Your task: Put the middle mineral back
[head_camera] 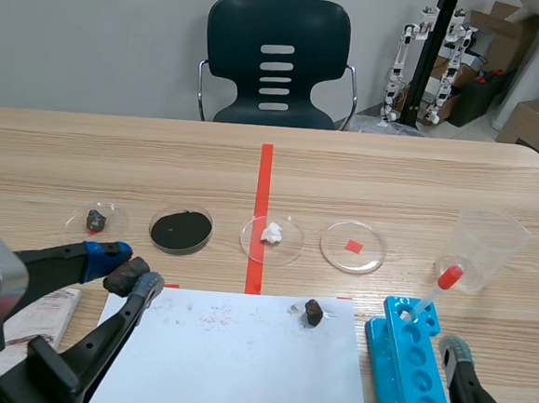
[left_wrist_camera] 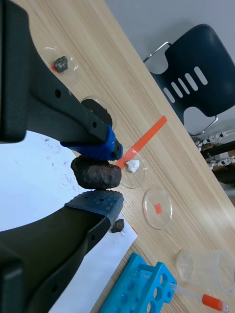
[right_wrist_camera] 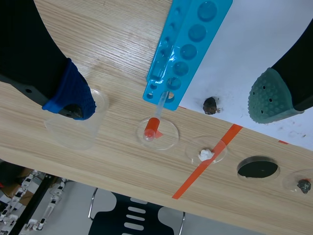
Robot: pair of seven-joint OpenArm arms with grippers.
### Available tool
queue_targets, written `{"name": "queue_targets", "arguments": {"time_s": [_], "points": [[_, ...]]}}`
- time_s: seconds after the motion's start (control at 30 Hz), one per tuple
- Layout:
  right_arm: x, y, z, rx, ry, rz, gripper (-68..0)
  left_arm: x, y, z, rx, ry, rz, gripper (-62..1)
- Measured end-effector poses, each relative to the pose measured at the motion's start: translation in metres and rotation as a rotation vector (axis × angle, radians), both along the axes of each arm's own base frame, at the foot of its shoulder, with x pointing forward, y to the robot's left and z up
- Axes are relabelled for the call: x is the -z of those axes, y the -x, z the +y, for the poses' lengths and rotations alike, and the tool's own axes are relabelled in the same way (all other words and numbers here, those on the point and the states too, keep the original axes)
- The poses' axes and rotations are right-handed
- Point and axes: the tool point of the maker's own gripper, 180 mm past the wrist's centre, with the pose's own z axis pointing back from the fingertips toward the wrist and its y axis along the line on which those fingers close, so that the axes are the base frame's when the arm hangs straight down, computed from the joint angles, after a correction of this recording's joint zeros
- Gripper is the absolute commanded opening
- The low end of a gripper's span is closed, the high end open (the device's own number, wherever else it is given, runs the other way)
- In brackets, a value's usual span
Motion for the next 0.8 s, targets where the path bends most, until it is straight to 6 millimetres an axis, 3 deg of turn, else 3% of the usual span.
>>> {"name": "queue_targets", "arguments": {"time_s": [0.8], "points": [[0.0000, 0.0000, 0.0000, 0.000, 0.000, 0.000, 0.4, -0.0027, -0.0037, 0.0000, 0.000, 0.000, -0.016, -49.6]]}}
